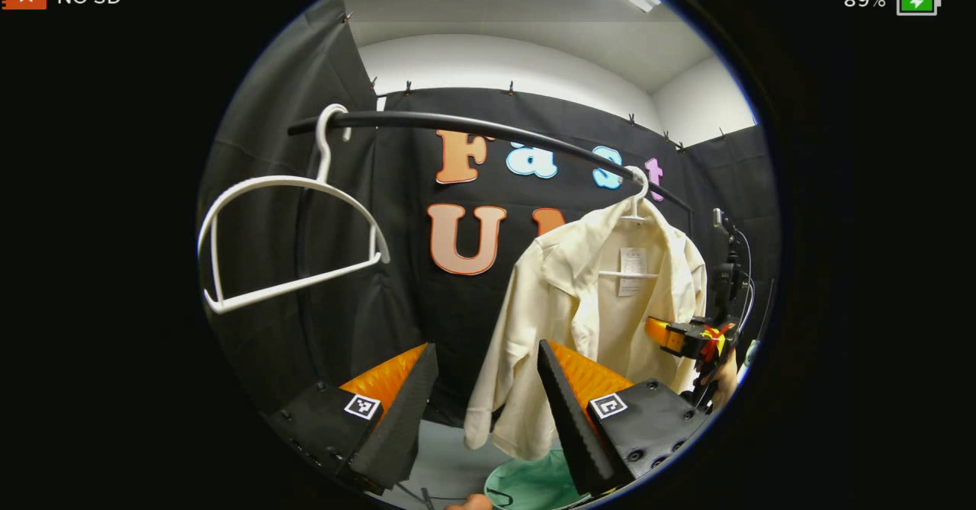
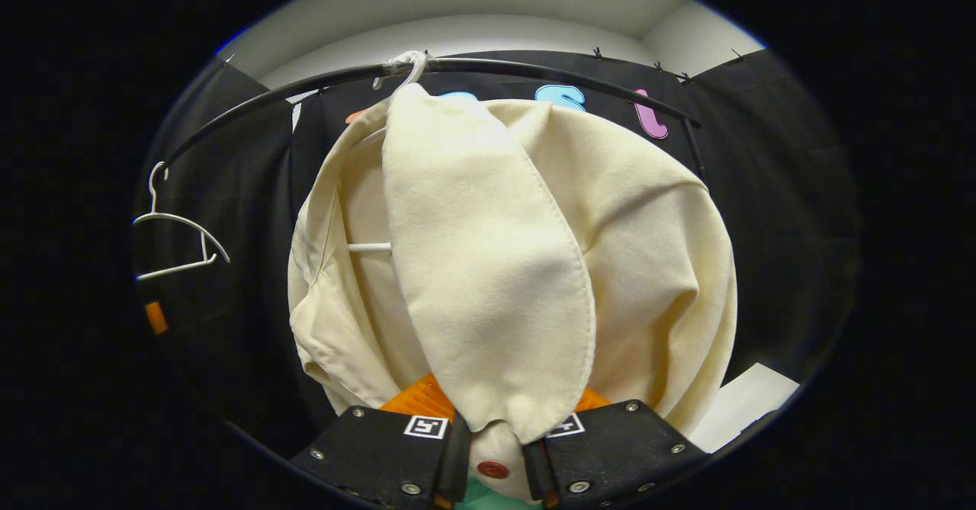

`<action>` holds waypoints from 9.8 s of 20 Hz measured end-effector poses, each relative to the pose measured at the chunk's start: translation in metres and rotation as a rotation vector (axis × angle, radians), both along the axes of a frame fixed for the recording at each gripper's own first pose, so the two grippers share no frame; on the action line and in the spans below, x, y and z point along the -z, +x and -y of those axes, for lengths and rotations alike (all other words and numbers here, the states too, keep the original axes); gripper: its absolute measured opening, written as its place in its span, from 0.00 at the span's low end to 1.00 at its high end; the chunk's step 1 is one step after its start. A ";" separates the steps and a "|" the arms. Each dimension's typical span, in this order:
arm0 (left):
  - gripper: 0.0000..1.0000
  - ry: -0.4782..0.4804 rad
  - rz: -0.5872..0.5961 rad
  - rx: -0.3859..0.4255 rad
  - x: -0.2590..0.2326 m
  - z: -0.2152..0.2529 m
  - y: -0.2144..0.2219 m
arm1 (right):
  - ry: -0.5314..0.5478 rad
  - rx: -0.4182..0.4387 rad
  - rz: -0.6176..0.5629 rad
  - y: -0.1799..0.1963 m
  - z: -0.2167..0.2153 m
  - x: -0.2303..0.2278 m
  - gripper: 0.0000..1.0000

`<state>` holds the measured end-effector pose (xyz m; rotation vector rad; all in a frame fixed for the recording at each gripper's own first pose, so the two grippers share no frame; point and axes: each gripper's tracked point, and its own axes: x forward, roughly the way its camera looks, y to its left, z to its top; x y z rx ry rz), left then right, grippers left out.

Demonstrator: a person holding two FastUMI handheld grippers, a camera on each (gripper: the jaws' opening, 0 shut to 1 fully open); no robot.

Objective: Grasp the clothes on the hanger with both hands and then place them into the laundry hamper below.

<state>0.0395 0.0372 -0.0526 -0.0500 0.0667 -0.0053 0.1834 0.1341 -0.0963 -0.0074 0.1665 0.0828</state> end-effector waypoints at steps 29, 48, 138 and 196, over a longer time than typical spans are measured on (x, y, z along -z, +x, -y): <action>0.82 -0.040 -0.118 0.123 0.073 0.137 0.155 | -0.017 -0.062 0.050 -0.048 0.029 -0.033 0.17; 0.28 -0.017 -0.159 0.127 0.086 0.133 0.165 | -0.038 -0.064 0.061 -0.046 0.028 -0.031 0.17; 0.03 0.113 -0.056 -0.125 0.106 0.033 0.130 | -0.012 -0.008 0.060 -0.017 0.091 0.037 0.09; 0.26 -0.002 -0.944 0.015 0.559 0.112 0.050 | -0.067 0.059 -0.674 -0.038 0.060 0.460 0.40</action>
